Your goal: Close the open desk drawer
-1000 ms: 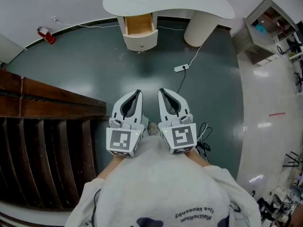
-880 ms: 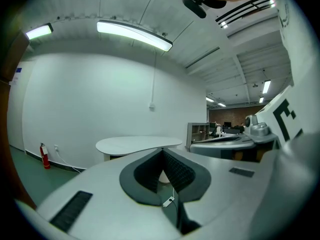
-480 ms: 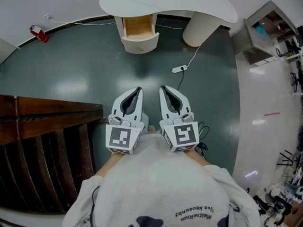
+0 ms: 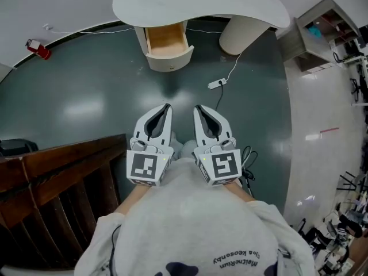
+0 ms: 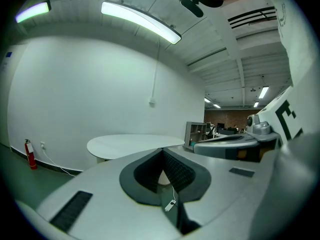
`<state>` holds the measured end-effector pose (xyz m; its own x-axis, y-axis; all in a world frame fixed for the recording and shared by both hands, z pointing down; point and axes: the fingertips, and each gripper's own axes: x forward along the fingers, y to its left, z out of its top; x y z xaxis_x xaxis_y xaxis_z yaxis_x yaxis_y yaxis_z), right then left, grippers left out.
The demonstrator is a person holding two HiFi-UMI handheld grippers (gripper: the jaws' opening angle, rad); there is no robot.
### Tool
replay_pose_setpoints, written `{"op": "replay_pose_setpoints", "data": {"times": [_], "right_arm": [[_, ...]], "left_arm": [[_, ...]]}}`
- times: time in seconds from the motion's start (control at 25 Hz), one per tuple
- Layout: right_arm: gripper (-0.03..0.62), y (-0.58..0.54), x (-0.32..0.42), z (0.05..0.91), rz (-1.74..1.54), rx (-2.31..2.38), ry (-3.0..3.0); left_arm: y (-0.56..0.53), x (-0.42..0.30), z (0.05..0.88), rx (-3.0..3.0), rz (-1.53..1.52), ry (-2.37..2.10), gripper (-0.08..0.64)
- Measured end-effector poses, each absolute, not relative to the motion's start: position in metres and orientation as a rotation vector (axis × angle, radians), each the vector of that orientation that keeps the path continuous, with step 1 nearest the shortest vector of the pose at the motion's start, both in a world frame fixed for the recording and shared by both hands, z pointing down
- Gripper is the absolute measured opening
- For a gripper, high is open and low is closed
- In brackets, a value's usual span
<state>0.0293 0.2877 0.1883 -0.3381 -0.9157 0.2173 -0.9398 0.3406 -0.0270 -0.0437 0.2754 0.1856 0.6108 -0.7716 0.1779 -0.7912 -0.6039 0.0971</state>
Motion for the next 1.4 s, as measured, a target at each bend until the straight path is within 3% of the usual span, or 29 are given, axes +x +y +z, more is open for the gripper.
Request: {"op": "replay_pose_setpoints", "data": {"times": [0.88,1.4], "right_arm": [[0.017,0.195,0.086,0.19,0.206,1.533,-2.584],[0.017,0.155,0.081,0.202,0.242,1.472,-2.585]], "left_arm": [[0.202,0.007,0.185,2.594,0.23,-1.494,0.006],[0.164,-0.007,0.198,2.512,0.251,-1.538,0.008]]}}
